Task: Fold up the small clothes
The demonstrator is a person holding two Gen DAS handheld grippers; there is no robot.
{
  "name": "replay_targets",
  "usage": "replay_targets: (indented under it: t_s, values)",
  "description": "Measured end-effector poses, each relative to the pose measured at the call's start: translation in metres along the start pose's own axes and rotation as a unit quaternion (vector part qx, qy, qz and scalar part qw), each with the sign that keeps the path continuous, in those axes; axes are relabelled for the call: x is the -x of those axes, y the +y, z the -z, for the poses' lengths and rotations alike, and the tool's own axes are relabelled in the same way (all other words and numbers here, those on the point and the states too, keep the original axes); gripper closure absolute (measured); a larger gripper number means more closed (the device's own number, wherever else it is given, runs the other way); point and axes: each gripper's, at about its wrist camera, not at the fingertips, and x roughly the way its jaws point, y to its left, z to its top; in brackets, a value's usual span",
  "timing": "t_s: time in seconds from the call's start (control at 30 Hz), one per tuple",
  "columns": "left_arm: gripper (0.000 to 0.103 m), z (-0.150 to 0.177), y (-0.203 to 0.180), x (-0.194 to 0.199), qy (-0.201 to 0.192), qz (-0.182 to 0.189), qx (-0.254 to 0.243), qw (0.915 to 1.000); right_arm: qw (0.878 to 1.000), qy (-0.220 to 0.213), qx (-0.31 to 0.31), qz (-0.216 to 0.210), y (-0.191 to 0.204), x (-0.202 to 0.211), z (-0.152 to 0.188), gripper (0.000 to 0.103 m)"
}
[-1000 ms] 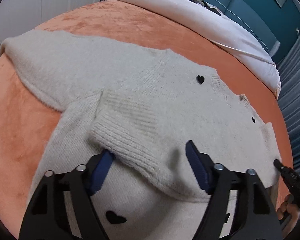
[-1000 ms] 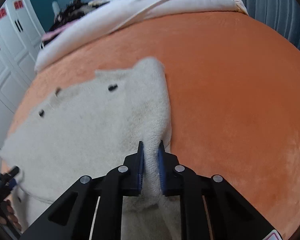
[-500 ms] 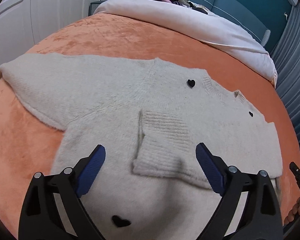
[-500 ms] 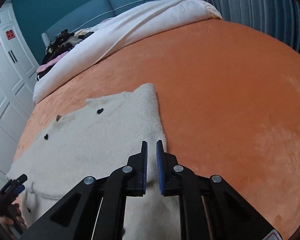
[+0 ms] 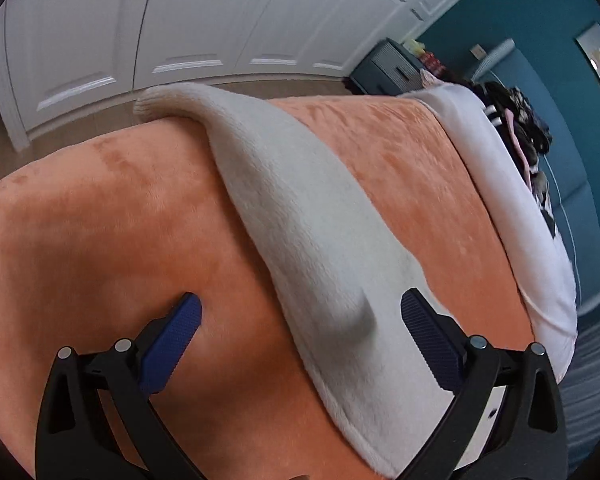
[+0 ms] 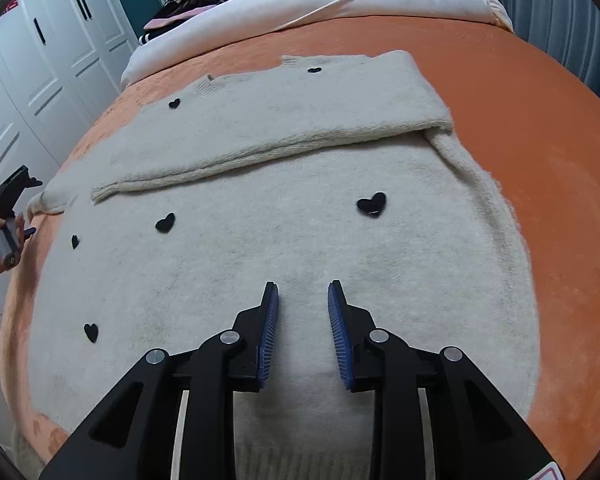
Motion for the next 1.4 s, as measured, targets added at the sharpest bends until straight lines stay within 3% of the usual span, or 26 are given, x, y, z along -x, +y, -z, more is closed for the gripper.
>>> replay_targets:
  t_s: [0.1,0.2,0.3,0.33,0.4,0.47,0.5,0.53,0.67,0.73,0.87,1.0,1.1,1.17,1.23,1.3,1.4]
  values:
    - [0.005,-0.006,-0.014,-0.009,0.002,-0.005,-0.026,0.9996,0.999,0.007,-0.008,-0.044,0.021,-0.016,-0.029,0.059]
    - [0.005,-0.005,-0.026,-0.012,0.009,0.009,-0.054,0.9985,0.994,0.027,0.005,-0.108,0.061,-0.045,-0.061,0.054]
    - [0.005,0.0,-0.025,-0.01,0.015,0.026,-0.051,0.9982,0.984,0.066,0.002,-0.165,0.102,-0.089,-0.082,0.051]
    - [0.005,0.003,-0.024,-0.009,0.019,0.029,-0.049,0.9982,0.983,0.082,0.001,-0.165,0.113,-0.104,-0.087,0.05]
    - [0.005,0.007,-0.021,-0.006,0.027,0.03,-0.055,0.9977,0.985,0.069,-0.002,-0.158,0.128,-0.117,-0.099,0.049]
    - [0.005,0.011,-0.021,-0.002,0.03,0.028,-0.079,0.996,0.984,0.056,-0.016,-0.166,0.135,-0.12,-0.115,0.058]
    - [0.005,0.013,-0.022,-0.001,0.032,0.024,-0.095,0.9947,0.983,0.05,-0.024,-0.175,0.135,-0.119,-0.121,0.085]
    - [0.005,0.014,-0.024,-0.001,0.033,0.02,-0.108,0.9934,0.982,0.042,-0.03,-0.18,0.137,-0.118,-0.131,0.09]
    - [0.005,0.024,-0.032,0.011,0.006,-0.014,-0.161,0.9868,0.987,0.012,-0.004,-0.158,0.148,-0.101,-0.152,0.082]
    - [0.005,0.033,-0.037,0.023,-0.017,-0.027,-0.198,0.9797,0.988,0.014,0.024,-0.152,0.154,-0.091,-0.141,0.074]
    - [0.005,0.057,-0.05,0.048,-0.08,-0.05,-0.274,0.957,0.989,0.004,0.065,-0.134,0.155,-0.072,-0.108,0.068]
    - [0.005,0.076,-0.057,0.066,-0.103,-0.054,-0.326,0.9381,0.992,-0.01,0.052,-0.118,0.139,-0.052,-0.083,0.057]
    - [0.005,0.093,-0.065,0.086,-0.137,-0.067,-0.368,0.9174,0.992,-0.021,0.055,-0.112,0.132,-0.036,-0.076,0.054]
    - [0.005,0.108,-0.071,0.102,-0.167,-0.085,-0.39,0.9017,0.993,-0.034,0.059,-0.101,0.131,-0.026,-0.074,0.043]
    - [0.005,0.12,-0.075,0.113,-0.178,-0.097,-0.4,0.8938,0.993,-0.046,0.058,-0.094,0.131,-0.017,-0.074,0.033]
    - [0.005,0.124,-0.078,0.117,-0.138,-0.096,-0.397,0.9023,0.994,-0.051,0.055,-0.08,0.132,-0.01,-0.077,0.03]
    - [0.005,0.127,-0.073,0.116,-0.072,-0.091,-0.367,0.923,0.995,-0.063,0.039,-0.062,0.129,0.0,-0.082,0.023]
